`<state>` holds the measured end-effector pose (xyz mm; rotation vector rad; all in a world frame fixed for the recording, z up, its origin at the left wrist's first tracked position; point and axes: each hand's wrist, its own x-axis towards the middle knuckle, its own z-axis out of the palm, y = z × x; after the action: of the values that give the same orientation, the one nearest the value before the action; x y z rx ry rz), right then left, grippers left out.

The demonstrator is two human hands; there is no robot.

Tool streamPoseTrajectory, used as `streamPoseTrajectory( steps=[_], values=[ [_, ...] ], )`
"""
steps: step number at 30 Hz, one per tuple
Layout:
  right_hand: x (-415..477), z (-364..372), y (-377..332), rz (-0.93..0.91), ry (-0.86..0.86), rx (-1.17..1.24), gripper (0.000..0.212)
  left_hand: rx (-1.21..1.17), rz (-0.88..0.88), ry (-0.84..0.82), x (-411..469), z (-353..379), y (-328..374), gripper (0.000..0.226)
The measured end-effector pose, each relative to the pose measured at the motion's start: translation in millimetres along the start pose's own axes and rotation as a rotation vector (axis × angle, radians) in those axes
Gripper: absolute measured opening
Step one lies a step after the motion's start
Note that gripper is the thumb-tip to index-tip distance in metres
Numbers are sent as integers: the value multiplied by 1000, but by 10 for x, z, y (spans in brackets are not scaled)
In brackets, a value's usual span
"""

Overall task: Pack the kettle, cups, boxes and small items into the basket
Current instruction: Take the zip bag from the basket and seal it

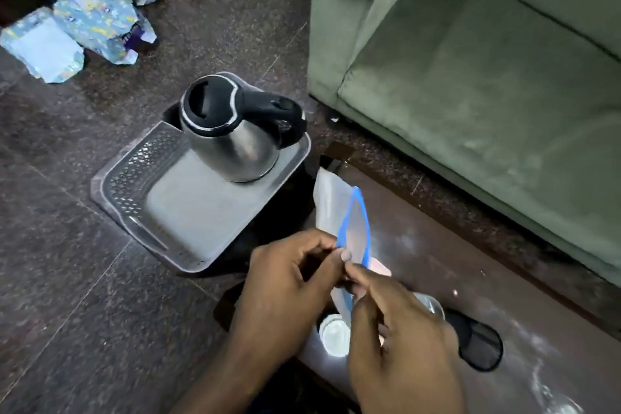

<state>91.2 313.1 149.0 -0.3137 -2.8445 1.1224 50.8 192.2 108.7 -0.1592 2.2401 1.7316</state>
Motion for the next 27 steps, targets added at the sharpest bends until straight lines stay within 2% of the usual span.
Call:
streamPoseTrajectory(
  steps=[3, 5, 6, 8, 10, 11, 13, 17, 20, 23, 26, 27],
  values=[
    [-31, -175, 147, 129, -21, -72, 43, 51, 50, -42, -74, 199, 43, 11],
    [-64, -256, 257, 252, -103, 14, 41, 79, 70, -79, -135, 299, 65, 11],
    [-75, -290, 315, 332, -164, 126, 42, 101, 82, -98, -164, 352, 76, 11],
    [-72, -351, 441, 573, -250, 498, 51, 148, 136, -120, -223, 450, 103, 11],
    [-61, -391, 563, 817, -225, 890, 51, 194, 216, -138, -283, 547, 137, 12],
    [-62, -417, 630, 879, -208, 1001, 52, 218, 250, -147, -316, 603, 157, 11],
    [-56, -471, 721, 942, -188, 1068, 56, 260, 302, -153, -383, 705, 190, 10],
    [-43, -537, 983, 989, -140, 975, 55, 236, 319, -184, -474, 867, 194, 10],
    [-93, -591, 1083, 826, -111, 864, 47, 221, 335, -231, -526, 972, 195, 10],
    [-106, -641, 1245, 654, -183, 505, 33, 240, 379, -253, -560, 1040, 201, 10],
    [34, -593, 1396, 582, -254, 275, 19, 267, 371, -278, -568, 1047, 185, 11],
    [91, -554, 1412, 559, -257, 201, 21, 279, 366, -290, -563, 1042, 186, 11]
  ],
)
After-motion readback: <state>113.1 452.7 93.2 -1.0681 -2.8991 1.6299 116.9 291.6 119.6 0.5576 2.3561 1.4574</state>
